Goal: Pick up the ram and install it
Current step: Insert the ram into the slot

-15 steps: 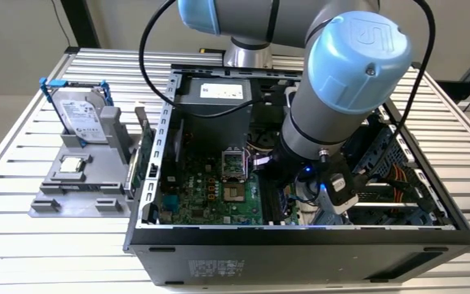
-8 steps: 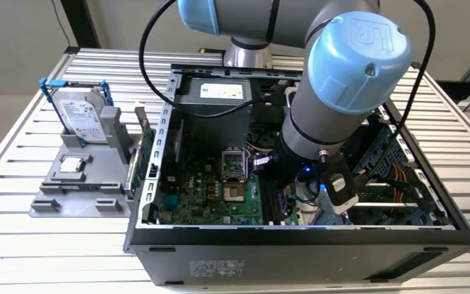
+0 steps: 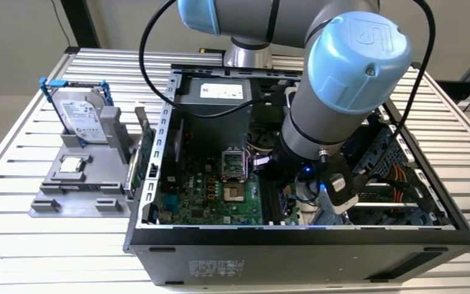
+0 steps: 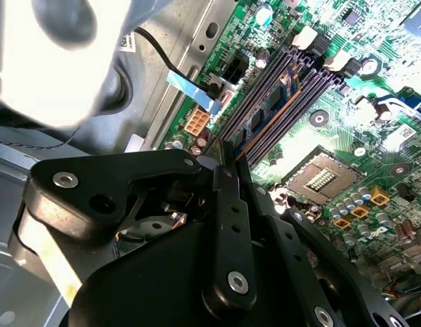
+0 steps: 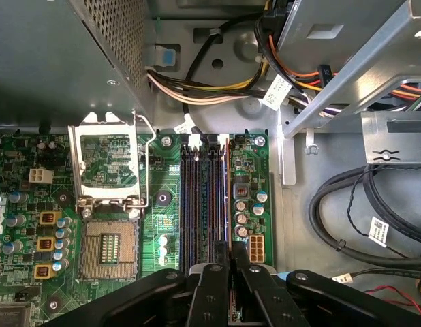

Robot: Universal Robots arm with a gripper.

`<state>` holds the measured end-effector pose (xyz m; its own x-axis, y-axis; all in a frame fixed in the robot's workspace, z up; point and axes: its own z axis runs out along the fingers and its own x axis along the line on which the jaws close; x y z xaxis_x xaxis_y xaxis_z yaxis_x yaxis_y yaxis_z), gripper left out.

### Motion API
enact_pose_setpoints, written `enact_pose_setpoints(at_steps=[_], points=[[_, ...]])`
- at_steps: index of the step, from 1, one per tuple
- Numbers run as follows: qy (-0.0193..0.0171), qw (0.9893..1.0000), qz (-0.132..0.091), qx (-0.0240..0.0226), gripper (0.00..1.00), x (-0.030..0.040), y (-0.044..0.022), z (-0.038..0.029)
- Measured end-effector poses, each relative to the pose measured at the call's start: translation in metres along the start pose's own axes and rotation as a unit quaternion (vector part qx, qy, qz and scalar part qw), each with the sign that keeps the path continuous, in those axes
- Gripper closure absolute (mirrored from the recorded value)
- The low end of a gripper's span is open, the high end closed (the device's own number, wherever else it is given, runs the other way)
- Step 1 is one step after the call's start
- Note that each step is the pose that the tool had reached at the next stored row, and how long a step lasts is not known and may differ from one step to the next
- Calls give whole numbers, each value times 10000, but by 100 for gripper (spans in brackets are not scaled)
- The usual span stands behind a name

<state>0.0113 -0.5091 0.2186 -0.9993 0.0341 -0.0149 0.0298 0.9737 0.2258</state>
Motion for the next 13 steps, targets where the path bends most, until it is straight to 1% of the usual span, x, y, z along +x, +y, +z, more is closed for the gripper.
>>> enact_pose_setpoints(at_steps=[7,13], points=[[0,10000,0,-3,100,0,-2,5],[4,10000,2,-50,100,2,-12,33]])
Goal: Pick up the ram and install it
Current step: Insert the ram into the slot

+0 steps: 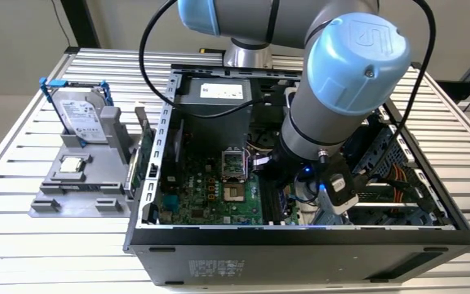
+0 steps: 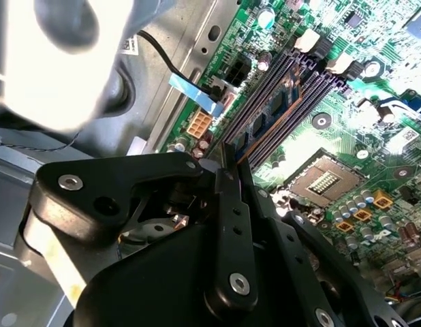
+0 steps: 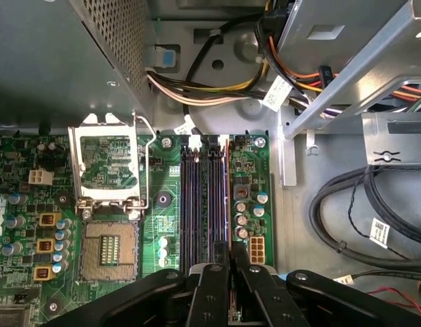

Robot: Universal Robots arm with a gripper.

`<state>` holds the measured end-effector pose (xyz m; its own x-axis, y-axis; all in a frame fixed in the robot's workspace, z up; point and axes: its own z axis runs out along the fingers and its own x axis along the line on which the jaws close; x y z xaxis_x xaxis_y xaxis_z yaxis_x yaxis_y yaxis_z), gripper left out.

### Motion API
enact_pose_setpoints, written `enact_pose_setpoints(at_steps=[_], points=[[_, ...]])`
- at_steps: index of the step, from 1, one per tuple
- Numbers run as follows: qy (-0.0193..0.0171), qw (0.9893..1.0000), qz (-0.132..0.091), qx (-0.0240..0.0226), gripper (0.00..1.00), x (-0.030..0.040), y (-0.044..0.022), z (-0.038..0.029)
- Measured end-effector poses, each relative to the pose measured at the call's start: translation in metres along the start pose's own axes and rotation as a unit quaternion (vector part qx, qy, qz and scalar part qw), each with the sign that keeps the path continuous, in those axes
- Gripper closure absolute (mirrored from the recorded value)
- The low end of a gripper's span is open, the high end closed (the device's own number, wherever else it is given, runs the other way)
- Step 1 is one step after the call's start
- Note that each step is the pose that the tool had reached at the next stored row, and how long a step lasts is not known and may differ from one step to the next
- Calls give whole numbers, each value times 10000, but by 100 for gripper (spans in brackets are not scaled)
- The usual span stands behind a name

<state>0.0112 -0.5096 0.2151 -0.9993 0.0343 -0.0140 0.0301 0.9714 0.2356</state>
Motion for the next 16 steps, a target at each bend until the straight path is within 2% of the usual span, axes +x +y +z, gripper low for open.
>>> enact_pose_setpoints(at_steps=[14,15,16], points=[[-1,10000,0,-9,100,0,-8,-4],[-1,10000,0,-10,0,0,-8,-3],[-1,10000,0,-10,0,0,-8,-2]])
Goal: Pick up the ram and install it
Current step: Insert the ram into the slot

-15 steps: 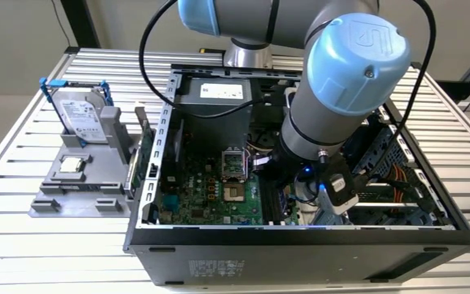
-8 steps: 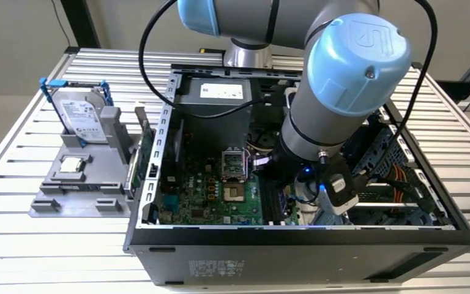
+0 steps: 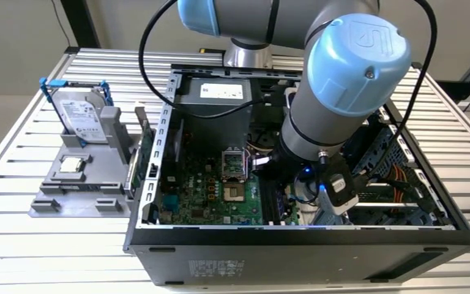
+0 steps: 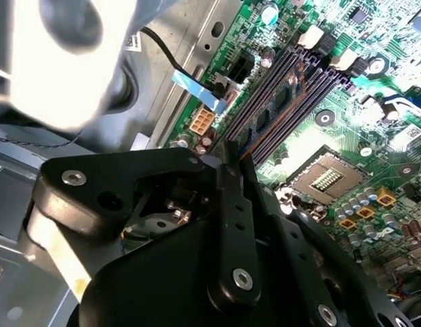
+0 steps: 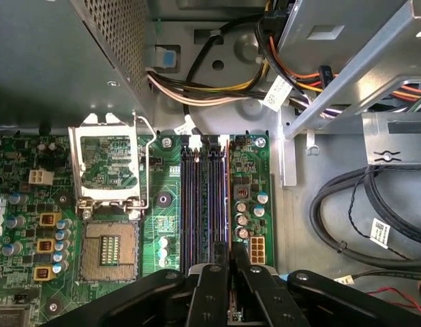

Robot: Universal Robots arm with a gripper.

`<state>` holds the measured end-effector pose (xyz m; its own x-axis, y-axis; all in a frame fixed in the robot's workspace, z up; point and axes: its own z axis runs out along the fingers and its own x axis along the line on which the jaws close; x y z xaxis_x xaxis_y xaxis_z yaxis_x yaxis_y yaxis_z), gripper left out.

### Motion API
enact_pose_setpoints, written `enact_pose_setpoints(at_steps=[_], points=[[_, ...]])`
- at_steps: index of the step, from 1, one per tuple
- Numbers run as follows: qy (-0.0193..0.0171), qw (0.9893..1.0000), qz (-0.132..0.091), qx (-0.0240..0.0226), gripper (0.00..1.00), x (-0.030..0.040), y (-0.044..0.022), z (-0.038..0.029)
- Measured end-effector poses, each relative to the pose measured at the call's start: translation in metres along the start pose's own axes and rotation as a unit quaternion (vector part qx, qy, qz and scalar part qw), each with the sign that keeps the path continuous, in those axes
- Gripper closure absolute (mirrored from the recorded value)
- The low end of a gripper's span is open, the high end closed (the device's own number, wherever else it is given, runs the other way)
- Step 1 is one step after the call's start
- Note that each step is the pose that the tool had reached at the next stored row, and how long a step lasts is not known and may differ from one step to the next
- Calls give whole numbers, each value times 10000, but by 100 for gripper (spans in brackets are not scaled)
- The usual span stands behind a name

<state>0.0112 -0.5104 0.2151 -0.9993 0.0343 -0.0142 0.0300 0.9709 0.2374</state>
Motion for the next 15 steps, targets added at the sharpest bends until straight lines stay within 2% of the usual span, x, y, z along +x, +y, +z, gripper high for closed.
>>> enact_pose_setpoints(at_steps=[7,10,13,15], points=[[-2,10000,0,-3,0,-1,3,6],[-2,10000,-2,-5,0,-3,14,-31],[-2,10000,-3,-6,0,-6,34,-116],[-2,10000,-1,-3,0,-4,54,-199]])
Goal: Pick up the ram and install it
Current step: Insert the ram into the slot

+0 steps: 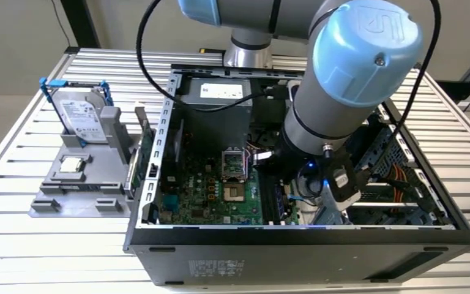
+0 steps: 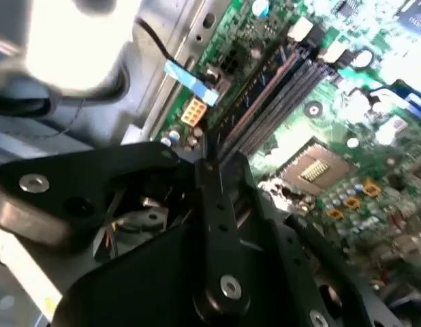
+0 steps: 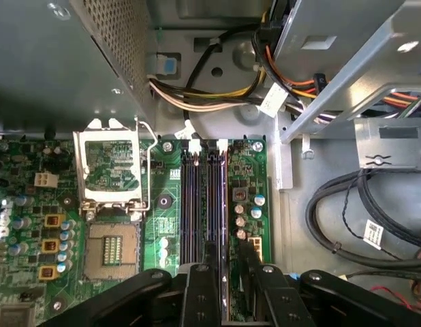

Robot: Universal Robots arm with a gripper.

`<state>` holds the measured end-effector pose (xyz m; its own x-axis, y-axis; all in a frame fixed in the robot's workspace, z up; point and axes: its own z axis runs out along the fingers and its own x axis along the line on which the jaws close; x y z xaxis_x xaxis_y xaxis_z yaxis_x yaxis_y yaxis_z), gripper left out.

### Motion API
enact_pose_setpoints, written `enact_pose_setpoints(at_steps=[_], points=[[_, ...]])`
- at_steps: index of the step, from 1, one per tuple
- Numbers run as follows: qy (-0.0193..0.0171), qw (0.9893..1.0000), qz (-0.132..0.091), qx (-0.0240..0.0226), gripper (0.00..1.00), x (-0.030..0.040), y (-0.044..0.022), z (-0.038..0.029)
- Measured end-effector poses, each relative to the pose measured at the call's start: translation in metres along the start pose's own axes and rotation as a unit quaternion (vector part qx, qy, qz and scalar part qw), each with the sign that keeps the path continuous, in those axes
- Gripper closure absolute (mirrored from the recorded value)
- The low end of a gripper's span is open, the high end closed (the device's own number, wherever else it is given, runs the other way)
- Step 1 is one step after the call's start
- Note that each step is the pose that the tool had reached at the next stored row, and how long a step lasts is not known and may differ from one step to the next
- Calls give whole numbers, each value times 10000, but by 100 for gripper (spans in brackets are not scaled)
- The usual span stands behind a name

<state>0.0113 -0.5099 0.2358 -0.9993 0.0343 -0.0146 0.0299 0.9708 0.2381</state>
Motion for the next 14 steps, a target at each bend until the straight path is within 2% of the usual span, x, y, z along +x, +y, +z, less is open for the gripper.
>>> enact_pose_setpoints(at_steps=[6,10,14], points=[[0,10000,0,2,0,-3,56,-230],[0,10000,0,0,0,-4,70,-286],[0,10000,0,-2,0,-4,73,-296]])
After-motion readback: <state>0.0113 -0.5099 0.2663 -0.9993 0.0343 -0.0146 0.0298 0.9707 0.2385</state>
